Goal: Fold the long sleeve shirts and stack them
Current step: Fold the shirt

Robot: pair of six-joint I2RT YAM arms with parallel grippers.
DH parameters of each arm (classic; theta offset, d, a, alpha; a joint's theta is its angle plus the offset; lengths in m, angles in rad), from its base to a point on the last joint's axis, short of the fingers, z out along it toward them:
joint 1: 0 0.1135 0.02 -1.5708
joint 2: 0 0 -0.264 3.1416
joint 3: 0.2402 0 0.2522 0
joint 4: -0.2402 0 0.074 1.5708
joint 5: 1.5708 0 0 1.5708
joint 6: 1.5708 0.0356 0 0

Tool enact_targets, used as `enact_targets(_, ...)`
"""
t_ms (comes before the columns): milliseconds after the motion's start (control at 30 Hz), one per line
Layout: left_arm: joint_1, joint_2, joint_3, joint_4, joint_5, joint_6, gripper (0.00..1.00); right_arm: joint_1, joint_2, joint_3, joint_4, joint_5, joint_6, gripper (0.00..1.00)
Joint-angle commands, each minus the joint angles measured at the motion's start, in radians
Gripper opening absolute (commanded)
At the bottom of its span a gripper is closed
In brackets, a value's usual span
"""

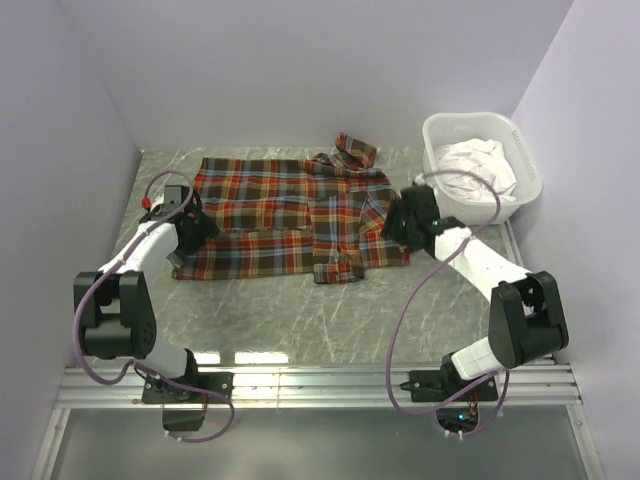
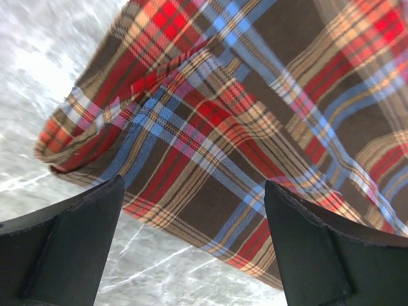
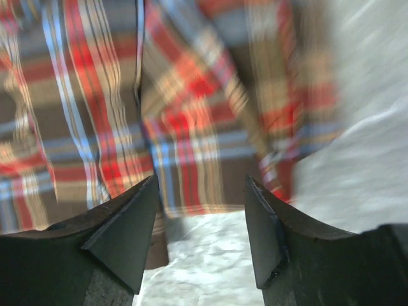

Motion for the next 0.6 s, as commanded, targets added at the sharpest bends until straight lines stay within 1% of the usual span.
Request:
enact_targets(0,-0.003,0.035,-0.014,0.037,0.039,-0.067,0.97,-0.033,-0.021,-0.148,0.243,-0.194,0.186,0.63)
enact_targets(133,0.009,0.083,-0.039,0.04,0.048,-0.101,0.96,-0.09,0.013,-0.286,0.388,-0.255,0.265,0.61)
enact_targets(233,0.037,0.103,-0.077,0.049,0.077,-0.122,0.96,-0.121,0.036,-0.335,0.419,-0.258,0.298,0.6)
enact_targets(267,0.044,0.106,-0.097,0.051,0.08,-0.129,0.96,-0.13,0.037,-0.364,0.435,-0.254,0.302,0.58)
enact_targets(400,0.084,0.096,-0.158,0.031,0.089,-0.159,0.95,-0.181,0.038,-0.407,0.412,-0.277,0.313,0.55)
enact_targets(500,0.101,0.056,-0.209,0.006,0.083,-0.178,0.95,-0.182,-0.004,-0.398,0.319,-0.219,0.307,0.55)
enact_targets(567,0.104,-0.001,-0.23,-0.009,0.092,-0.172,0.95,-0.182,-0.05,-0.392,0.274,-0.176,0.287,0.55)
